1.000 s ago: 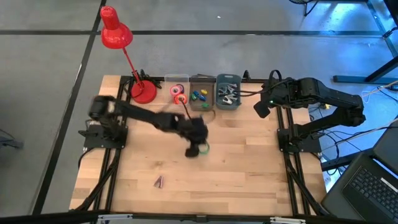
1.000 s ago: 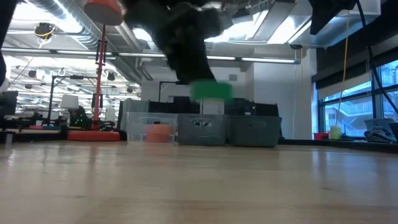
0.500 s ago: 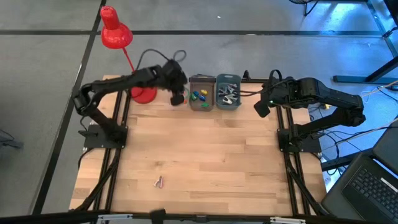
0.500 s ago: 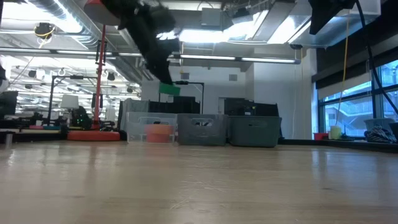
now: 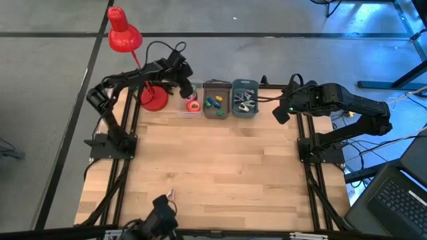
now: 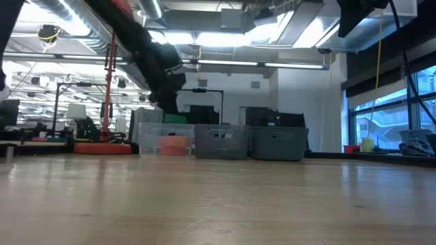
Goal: Pick and place Stapler, Stapler remover, tape
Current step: Put the green tape into the transparent bin, then put the pink staple remover into the blue bin
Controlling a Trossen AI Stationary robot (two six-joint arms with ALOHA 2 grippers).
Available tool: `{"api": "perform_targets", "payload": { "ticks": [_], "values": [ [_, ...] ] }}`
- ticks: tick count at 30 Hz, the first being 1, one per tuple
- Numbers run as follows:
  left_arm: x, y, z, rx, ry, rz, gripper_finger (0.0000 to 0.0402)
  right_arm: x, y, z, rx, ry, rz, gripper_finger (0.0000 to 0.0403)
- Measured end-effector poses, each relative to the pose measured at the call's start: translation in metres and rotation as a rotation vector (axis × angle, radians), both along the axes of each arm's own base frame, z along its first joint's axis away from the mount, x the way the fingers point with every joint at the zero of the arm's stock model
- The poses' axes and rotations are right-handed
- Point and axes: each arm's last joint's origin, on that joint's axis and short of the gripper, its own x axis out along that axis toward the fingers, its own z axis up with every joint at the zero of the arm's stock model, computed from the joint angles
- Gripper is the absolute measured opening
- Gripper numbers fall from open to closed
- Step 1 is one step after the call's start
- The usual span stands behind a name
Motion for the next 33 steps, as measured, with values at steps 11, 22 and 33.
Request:
{"api": "perform_targets", "payload": {
  "ticks": [11,22,33],
  "values": [
    [0.024,0.037,-0.034,-0.11,-0.068,0.032,0.0029,-0.001,-0.006,0.0,0.0,0.0,-0.036,0.0029],
    [0.027,0.038,-0.037,-0.177,-0.041,0.056,0.0154,-0.001,-0.006,0.0,0.006,0.002,-0.031,0.0029],
    [-0.008,-0.016,0.032,-0.402,-0.035,0.031,0.0224,-0.001,-0.006,0.0,0.003,0.012,-0.018,0.0029]
  ]
}}
